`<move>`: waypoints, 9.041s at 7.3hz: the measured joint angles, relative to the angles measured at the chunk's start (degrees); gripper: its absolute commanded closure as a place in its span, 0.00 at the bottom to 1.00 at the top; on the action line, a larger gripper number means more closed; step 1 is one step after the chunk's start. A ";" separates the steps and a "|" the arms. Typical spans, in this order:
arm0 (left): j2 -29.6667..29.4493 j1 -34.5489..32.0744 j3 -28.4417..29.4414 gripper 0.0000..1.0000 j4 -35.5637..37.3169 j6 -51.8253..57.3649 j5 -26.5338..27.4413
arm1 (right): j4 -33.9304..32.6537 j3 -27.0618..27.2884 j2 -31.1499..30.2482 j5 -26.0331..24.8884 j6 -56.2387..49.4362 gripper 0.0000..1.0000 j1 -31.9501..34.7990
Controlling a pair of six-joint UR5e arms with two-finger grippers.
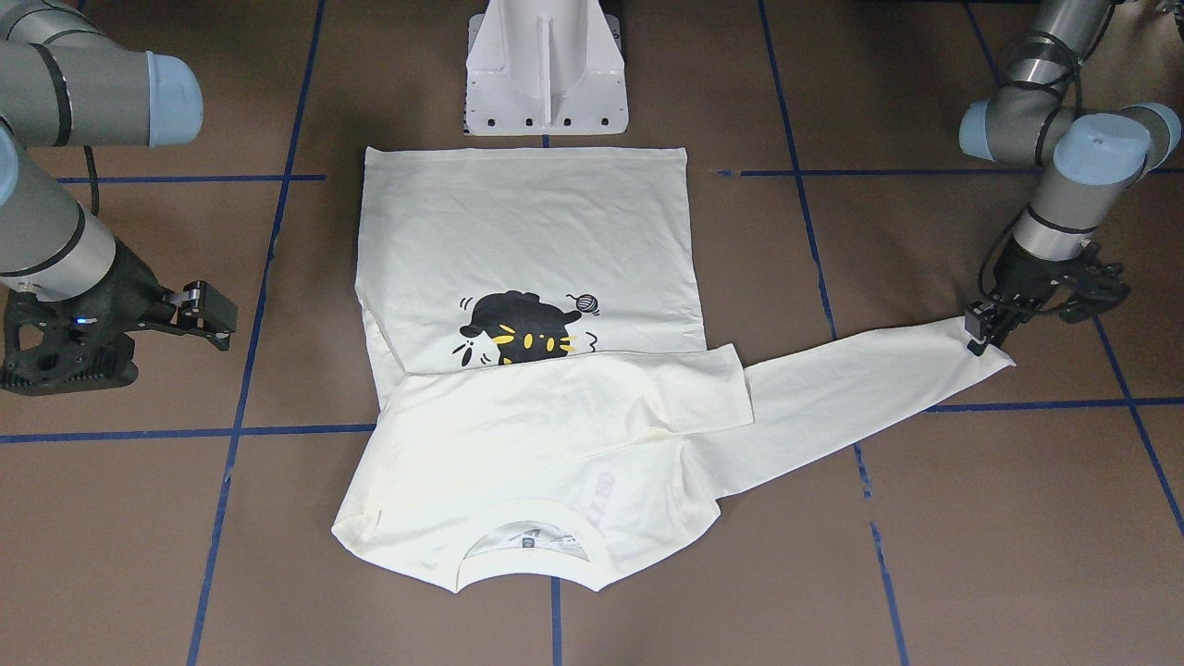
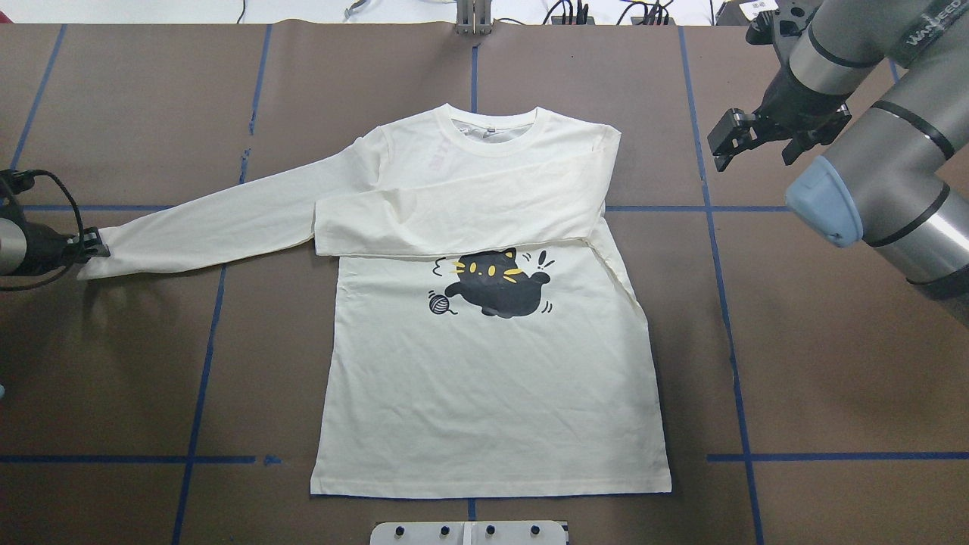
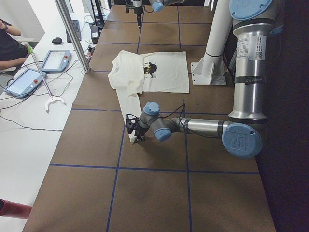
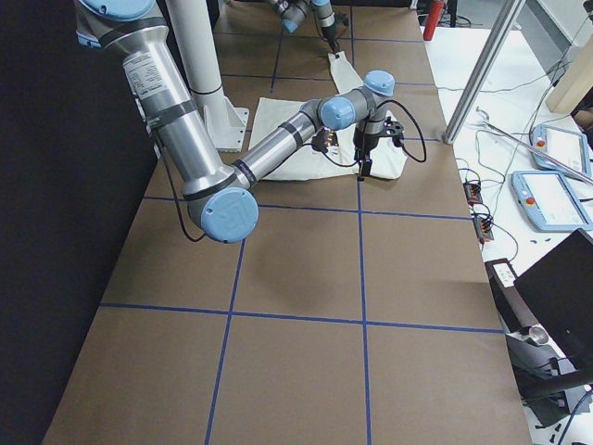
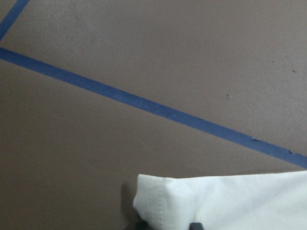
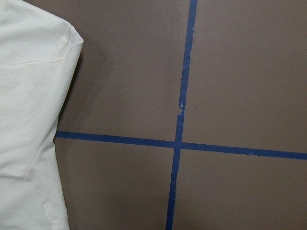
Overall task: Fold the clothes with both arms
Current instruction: 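Grasp the other sleeve cuff with the left gripper, then lift the cuff with the left gripper and carry it across the shirt, then lay the sleeve down near the far shoulder and release with left gripper, then move both grippers to the hem corners nearest the robot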
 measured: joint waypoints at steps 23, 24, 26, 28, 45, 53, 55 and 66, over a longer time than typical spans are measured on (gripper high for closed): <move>-66.75 4.14 15.72 1.00 27.19 -59.97 -15.54 | 21.44 1.43 -23.81 -0.32 -0.83 0.00 2.80; -67.67 5.75 18.07 1.00 23.95 -62.20 -13.83 | 21.47 0.97 -23.80 -0.28 -0.85 0.00 2.80; -68.15 10.00 20.74 1.00 20.76 -63.68 -8.05 | 21.56 0.54 -23.60 -0.25 -0.59 0.00 2.75; -69.86 17.18 28.68 0.00 13.83 -64.01 3.64 | 21.74 0.28 -23.17 -0.25 -0.43 0.00 2.66; -30.31 15.63 -31.35 0.00 47.45 -11.17 -0.81 | 31.72 19.56 -24.93 -31.00 63.93 0.00 -50.09; -30.57 15.79 -31.41 0.00 47.22 -11.16 -0.71 | 31.64 17.85 -27.02 -30.69 64.87 0.74 -50.61; -30.56 15.80 -31.41 0.00 47.21 -11.16 -0.76 | 31.66 17.91 -27.05 -30.44 65.00 0.99 -50.63; -17.13 39.37 -32.43 0.15 43.63 -34.42 9.00 | 32.24 23.77 -26.16 -31.58 65.49 1.00 -49.75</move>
